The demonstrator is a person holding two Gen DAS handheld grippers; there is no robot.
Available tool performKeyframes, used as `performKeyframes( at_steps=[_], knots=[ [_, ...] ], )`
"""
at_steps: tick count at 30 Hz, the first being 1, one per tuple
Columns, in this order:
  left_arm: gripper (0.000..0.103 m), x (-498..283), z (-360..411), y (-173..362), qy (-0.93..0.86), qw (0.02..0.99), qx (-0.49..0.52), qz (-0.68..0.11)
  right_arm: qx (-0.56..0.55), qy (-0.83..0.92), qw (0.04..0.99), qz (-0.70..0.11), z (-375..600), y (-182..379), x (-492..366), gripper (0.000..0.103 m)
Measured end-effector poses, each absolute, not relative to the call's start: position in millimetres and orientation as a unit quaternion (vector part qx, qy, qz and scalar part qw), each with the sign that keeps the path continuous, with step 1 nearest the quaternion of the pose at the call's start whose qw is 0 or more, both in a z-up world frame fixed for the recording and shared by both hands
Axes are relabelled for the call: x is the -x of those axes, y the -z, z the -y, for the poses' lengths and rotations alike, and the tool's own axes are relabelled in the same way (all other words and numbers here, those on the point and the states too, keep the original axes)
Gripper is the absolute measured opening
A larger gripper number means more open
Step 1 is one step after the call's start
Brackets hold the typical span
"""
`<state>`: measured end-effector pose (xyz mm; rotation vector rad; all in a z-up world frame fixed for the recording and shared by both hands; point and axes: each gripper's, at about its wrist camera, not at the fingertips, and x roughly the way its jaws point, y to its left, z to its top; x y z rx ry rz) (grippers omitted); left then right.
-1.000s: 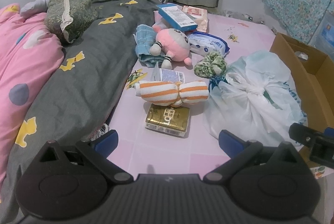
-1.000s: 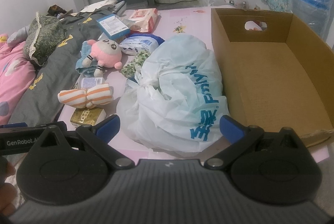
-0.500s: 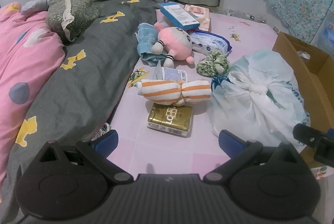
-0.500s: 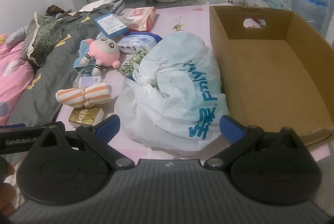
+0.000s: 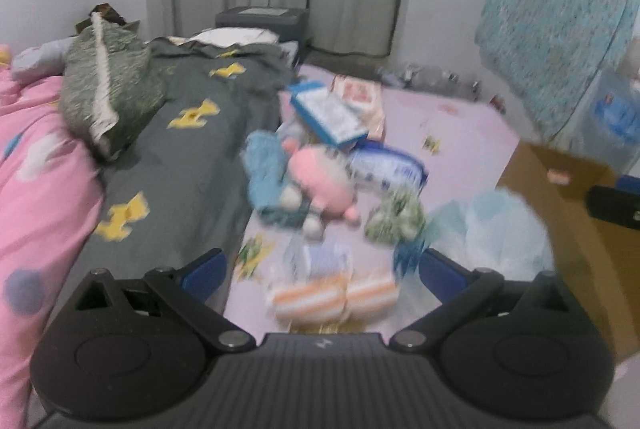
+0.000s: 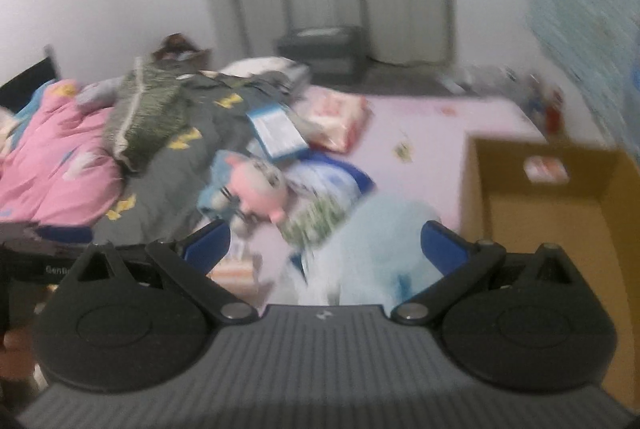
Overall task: Organize soft objects
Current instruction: 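Reach the right gripper to the blue medicine box and grasp it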
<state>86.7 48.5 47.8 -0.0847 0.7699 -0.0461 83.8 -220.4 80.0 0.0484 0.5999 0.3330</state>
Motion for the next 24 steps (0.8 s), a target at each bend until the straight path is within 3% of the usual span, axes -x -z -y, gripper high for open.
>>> performKeyframes(
  at_steps=[5, 11, 15, 21, 24],
  knots=[
    [0.103, -137.0, -49.1, -43.3, 0.031, 0.926, 0.042, -0.373, -0.005, -0.215, 0.936, -0.278, 211.1, -97.4, -164.5, 0.102],
    [0.097, -199.2, -48.2, -33.5, 0.031, 0.928, 0.027, -0.370, -0.096, -0.283, 0.884, -0.359, 197.9, -78.8, -288.1, 0.100],
    [0.088, -243.8, -52.5, -25.3, 0.054, 0.927, 0.046, -0.369, -0.137, -0.303, 0.850, -0.410, 181.2, -47.4, -361.3, 0.083],
    [0.064, -313.1, -53.5, -9.2, 0.076, 0.913, 0.079, -0.394, -0.162, -0.314, 0.819, -0.453, 150.5, -0.6, -439.4, 0.055],
    [0.059, -343.7, -54.3, 4.8, 0.075, 0.902, 0.094, -0.415, -0.175, -0.314, 0.806, -0.470, 141.2, 18.2, -466.6, 0.049]
  ],
)
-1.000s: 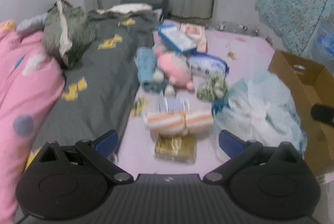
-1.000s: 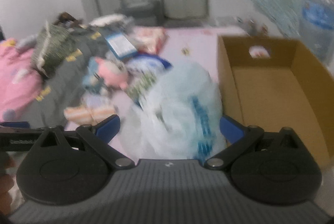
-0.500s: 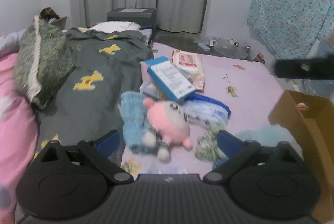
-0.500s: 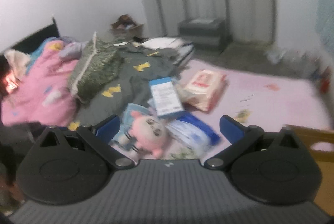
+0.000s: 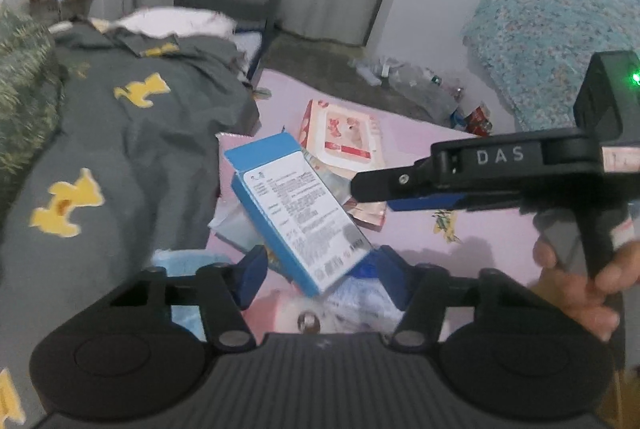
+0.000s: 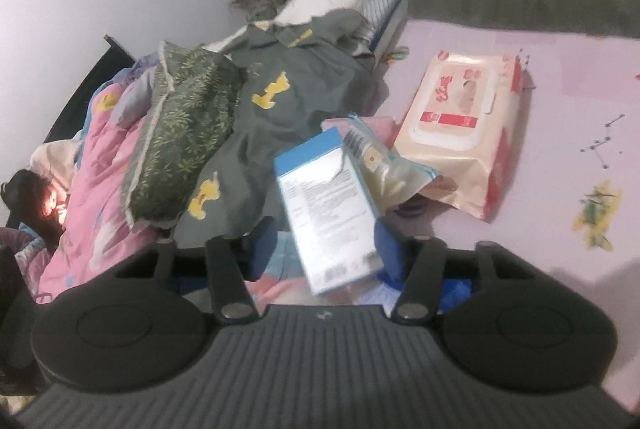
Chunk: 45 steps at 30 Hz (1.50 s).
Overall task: Organize soft objects
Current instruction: 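Reach the right gripper to the blue medicine box and grasp it, then carry the blue box with the right gripper into the cardboard box and release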
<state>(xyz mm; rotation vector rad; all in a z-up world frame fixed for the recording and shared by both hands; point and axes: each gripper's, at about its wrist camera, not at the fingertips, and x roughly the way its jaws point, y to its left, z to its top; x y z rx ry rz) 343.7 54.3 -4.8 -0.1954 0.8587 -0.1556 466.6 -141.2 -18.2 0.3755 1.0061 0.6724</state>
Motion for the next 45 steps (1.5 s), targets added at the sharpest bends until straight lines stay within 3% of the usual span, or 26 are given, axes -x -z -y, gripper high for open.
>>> performKeyframes(
  at_steps=[14, 19, 24, 32, 37, 45],
  knots=[
    [0.056, -394.8, -64.1, 49.0, 0.057, 0.871, 0.134, -0.469, -0.237, -0.316, 0.759, -0.517, 130.9, 74.5, -507.5, 0.045],
    [0.054, -395.6, -67.7, 45.6, 0.054, 0.867, 0.150, -0.471, -0.256, -0.314, 0.754, -0.517, 134.2, 71.7, -508.9, 0.034],
    [0.054, -384.7, -61.9, 28.4, 0.062, 0.880, 0.139, -0.451, -0.262, -0.321, 0.755, -0.508, 142.2, 55.6, -504.0, 0.030],
    [0.054, -387.5, -54.6, 42.6, 0.054, 0.871, 0.129, -0.471, -0.259, -0.291, 0.759, -0.522, 144.1, 79.8, -499.2, 0.032],
    [0.059, -392.6, -60.9, 48.2, 0.051, 0.868, 0.135, -0.476, -0.280, -0.281, 0.753, -0.525, 149.7, 89.0, -506.3, 0.043],
    [0.058, -403.7, -52.0, 50.3, 0.052, 0.866, 0.126, -0.481, -0.297, -0.301, 0.737, -0.528, 138.1, 95.1, -508.4, 0.043]
  ],
)
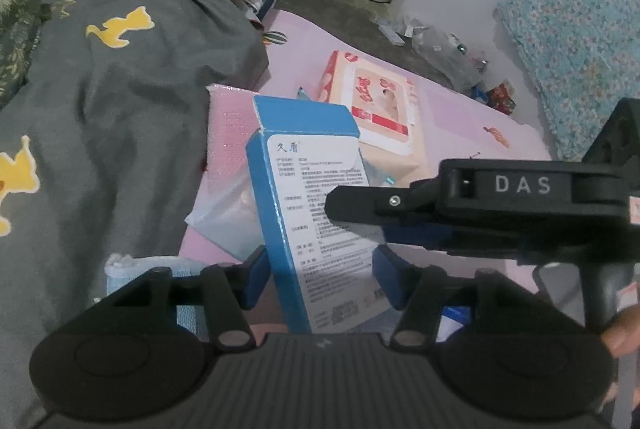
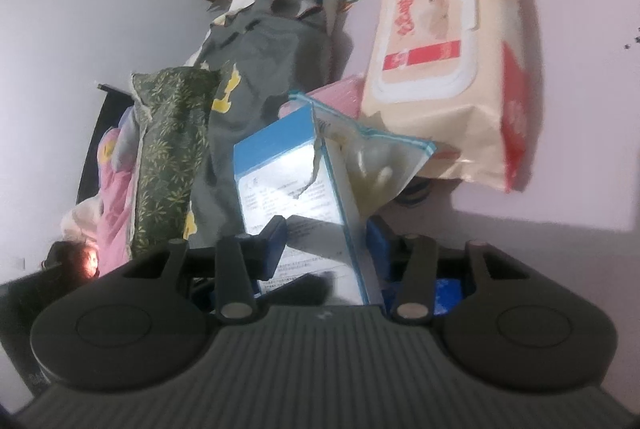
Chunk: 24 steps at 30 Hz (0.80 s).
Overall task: Organize soft objects
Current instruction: 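Carry the blue box with the right gripper into the cardboard box and release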
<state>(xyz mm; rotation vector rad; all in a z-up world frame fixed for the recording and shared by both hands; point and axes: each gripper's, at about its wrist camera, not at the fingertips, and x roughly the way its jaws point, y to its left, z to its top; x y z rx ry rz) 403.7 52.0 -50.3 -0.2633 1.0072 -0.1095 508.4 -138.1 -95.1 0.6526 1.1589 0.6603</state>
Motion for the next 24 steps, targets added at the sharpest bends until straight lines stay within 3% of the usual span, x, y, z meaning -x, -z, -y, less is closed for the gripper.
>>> performKeyframes(
  at_steps=[14, 24],
  knots=[
    [0.058, -352.1, -32.6, -29.5, 0.064, 0.898, 0.104, -0.423, -0.299, -0.309, 0.759, -0.489, 158.0, 19.2, -472.0, 0.037],
    [0.057, -275.7, 38.5, -96.6, 0.131, 0.906, 0.082, -0.394, -0.334, -0.306, 0.773, -0.443, 245.3, -46.5, -377.6, 0.037]
  ],
)
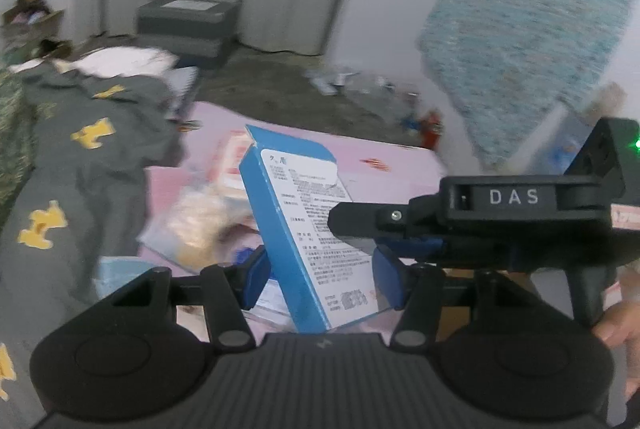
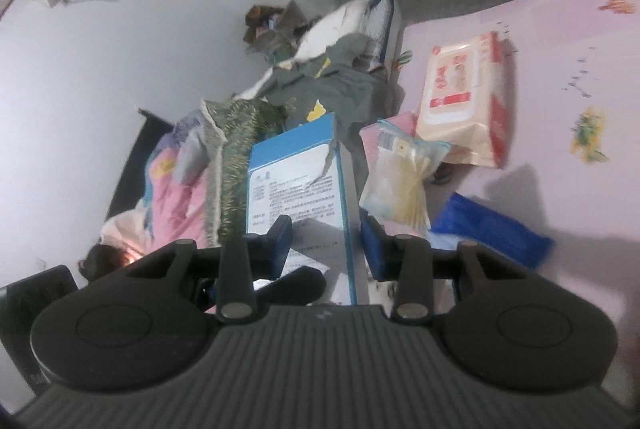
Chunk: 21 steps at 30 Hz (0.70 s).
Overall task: Organize soft objects
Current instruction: 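Carry the blue box with the right gripper into the cardboard box and release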
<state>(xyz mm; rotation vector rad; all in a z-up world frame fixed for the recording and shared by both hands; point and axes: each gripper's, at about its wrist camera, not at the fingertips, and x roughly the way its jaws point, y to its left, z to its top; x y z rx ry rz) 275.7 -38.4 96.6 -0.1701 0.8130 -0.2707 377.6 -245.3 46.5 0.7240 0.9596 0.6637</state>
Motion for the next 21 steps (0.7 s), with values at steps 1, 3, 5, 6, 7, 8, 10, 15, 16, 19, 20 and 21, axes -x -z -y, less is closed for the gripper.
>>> performKeyframes(
  at_steps=[1, 3, 5, 6, 7, 8, 10, 15, 16, 19, 20, 21],
  knots=[
    [0.057, -268.8, 50.0, -100.1, 0.143, 0.905, 0.079, -0.394, -0.341, -0.301, 0.775, -0.438, 258.6, -49.4, -365.9, 0.037],
    [0.057, -256.4, 76.5, -105.0, 0.172, 0.899, 0.071, -0.396, -0.355, -0.287, 0.779, -0.430, 288.6, -54.0, -340.1, 0.037],
    [0.057, -245.5, 106.3, -106.7, 0.202, 0.892, 0.061, -0.399, -0.371, -0.263, 0.783, -0.425, 323.2, -54.8, -312.4, 0.037],
    [0.057, -240.8, 121.2, -106.4, 0.218, 0.888, 0.055, -0.401, -0.377, -0.253, 0.785, -0.422, 340.2, -55.0, -299.1, 0.037],
    [0.057, -236.7, 138.6, -105.4, 0.236, 0.883, 0.049, -0.404, -0.383, -0.240, 0.789, -0.417, 358.4, -55.0, -285.3, 0.037],
    [0.057, -232.8, 153.6, -103.1, 0.249, 0.878, 0.043, -0.407, -0.389, -0.227, 0.791, -0.413, 376.4, -54.1, -272.3, 0.038],
    [0.057, -229.0, 184.9, -97.4, 0.275, 0.866, 0.029, -0.416, -0.400, -0.201, 0.797, -0.406, 412.0, -49.2, -248.2, 0.038],
    [0.057, -234.3, 250.1, -66.8, 0.306, 0.839, 0.006, -0.450, -0.439, -0.137, 0.788, -0.410, 482.4, -20.2, -212.7, 0.038],
    [0.057, -237.8, 259.9, -59.0, 0.306, 0.835, 0.000, -0.457, -0.441, -0.127, 0.785, -0.416, 489.9, -13.0, -210.6, 0.038],
    [0.059, -246.6, 281.9, -33.8, 0.302, 0.826, -0.018, -0.475, -0.451, -0.101, 0.777, -0.427, 508.2, 12.4, -212.3, 0.039],
    [0.060, -250.9, 287.6, -25.1, 0.296, 0.827, -0.029, -0.477, -0.452, -0.095, 0.775, -0.431, 512.3, 21.7, -215.6, 0.039],
    [0.062, -254.4, 291.3, -17.6, 0.287, 0.829, -0.040, -0.478, -0.457, -0.091, 0.771, -0.434, 515.5, 32.0, -219.3, 0.038]
  ],
)
